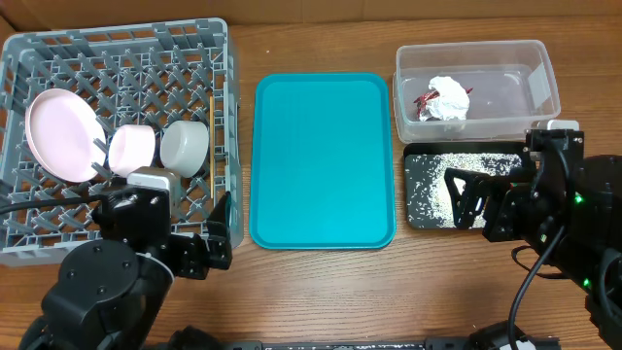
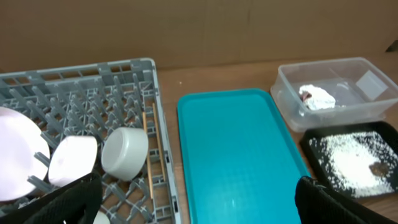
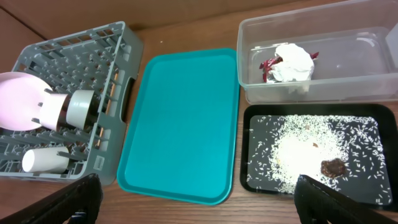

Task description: Sort waste into correct bins and load items into the dishwasher

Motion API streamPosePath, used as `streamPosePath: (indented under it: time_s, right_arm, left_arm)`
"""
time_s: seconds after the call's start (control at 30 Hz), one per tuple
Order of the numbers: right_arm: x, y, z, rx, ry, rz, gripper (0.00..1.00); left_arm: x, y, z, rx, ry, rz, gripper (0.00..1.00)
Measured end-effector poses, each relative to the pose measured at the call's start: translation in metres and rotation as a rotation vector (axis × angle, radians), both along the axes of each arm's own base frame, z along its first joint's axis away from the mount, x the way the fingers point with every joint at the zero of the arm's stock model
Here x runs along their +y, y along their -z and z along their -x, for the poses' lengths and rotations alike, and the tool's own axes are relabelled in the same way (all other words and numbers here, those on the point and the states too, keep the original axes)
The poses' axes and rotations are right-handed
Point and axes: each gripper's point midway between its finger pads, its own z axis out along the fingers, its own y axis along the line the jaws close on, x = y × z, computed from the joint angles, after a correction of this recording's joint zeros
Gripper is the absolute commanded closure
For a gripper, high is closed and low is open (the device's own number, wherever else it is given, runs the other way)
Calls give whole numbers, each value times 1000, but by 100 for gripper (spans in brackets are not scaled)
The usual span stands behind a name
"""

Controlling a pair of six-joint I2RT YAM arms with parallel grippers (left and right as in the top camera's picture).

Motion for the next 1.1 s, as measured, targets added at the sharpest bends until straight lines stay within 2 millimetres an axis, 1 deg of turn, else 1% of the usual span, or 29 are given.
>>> streamPosePath:
  time_s: [0.3,0.37,0.43,0.5,0.57,0.63,0.7,0.73,0.8,0.83,0.93,0.97,1.03,1.1]
  right_arm:
    - [0,0,0,-4,-1,4,0]
    - [-3,-6,-4,-42,6,19,0]
    - [-8,-16,-11,-125,19,39,0]
    - [-16,-30,-22,-250,35,59,0]
    - [-24,-36,-30,-345,60,78,0]
    - [-37,-32,-37,-434,107,102,0]
    - [-51,-19,-43,-485,155,123,0]
    - [-56,-7,-45,-491,173,133,0]
    - [-65,24,-47,-491,200,152,0]
    - [-67,39,-46,-488,204,157,0]
    - [-71,91,-39,-449,208,172,0]
    - [-71,104,-37,-454,208,173,0]
    - [-71,116,-35,-499,211,169,0]
    - [-71,124,-32,-566,215,161,0]
  left_arm:
    - [6,27,14,117,7,-53,0]
    - [7,32,18,140,7,-64,0]
    - [9,37,21,165,8,-76,0]
    - [10,41,24,183,9,-84,0]
    - [11,44,25,194,9,-90,0]
    - [11,45,26,199,9,-93,0]
    - [11,45,26,200,10,-93,0]
    - [11,45,26,201,11,-92,0]
    - [11,45,26,201,12,-92,0]
    - [11,45,27,202,12,-92,0]
    - [11,45,27,202,12,-92,0]
    - [11,45,27,202,12,-92,0]
    - [11,45,27,202,12,-92,0]
    - [11,45,27,203,12,-92,0]
